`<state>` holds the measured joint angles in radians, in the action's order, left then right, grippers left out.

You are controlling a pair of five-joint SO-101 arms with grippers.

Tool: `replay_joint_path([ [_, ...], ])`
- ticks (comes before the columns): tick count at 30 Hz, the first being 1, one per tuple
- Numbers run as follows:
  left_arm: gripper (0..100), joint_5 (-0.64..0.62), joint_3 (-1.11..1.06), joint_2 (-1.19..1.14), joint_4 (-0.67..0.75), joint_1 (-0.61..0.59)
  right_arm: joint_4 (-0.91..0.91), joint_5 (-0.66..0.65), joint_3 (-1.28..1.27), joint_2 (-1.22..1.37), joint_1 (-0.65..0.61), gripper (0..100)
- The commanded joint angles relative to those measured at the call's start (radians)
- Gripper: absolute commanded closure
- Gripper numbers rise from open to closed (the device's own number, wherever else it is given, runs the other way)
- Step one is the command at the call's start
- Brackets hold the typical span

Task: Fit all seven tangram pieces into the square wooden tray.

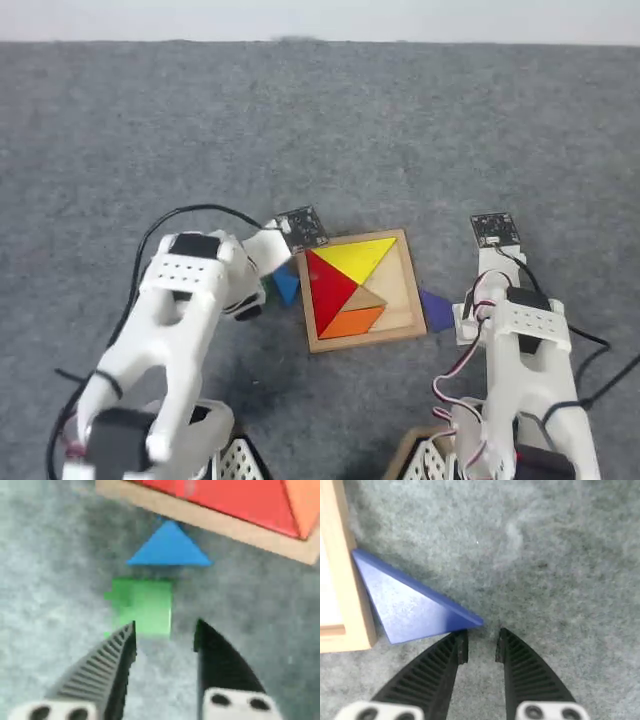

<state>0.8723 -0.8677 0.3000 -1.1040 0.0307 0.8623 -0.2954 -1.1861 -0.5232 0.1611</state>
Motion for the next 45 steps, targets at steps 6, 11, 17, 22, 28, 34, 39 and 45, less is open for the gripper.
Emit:
replay_joint_path([
  [6,79,-0.014,0.196,-0.364,0.086,-0.029,-0.024,-0.014,0.003,0.001,0.005,88.7],
  [11,79,-0.008,0.303,-0.453,0.020,-0.046,-0.024,-0.015,0.003,0.001,0.005,88.7],
  [17,83,0.014,0.308,-0.459,0.017,-0.048,-0.024,-0.015,0.003,0.001,0.005,88.7],
  [22,91,0.054,0.318,-0.459,-0.018,-0.046,-0.024,-0.015,0.003,0.001,0.005,88.7],
  [28,93,0.055,0.340,-0.373,-0.092,-0.038,-0.024,-0.015,0.003,0.001,0.005,88.7],
  [34,93,0.052,0.337,-0.193,-0.189,0.002,-0.024,-0.015,0.003,0.001,0.005,88.7],
  [39,92,0.017,0.338,-0.074,-0.230,0.069,-0.024,-0.015,0.003,0.001,0.005,88.7],
  [45,92,-0.216,0.355,-0.044,-0.141,0.315,-0.024,-0.012,0.003,0.001,0.007,88.7],
])
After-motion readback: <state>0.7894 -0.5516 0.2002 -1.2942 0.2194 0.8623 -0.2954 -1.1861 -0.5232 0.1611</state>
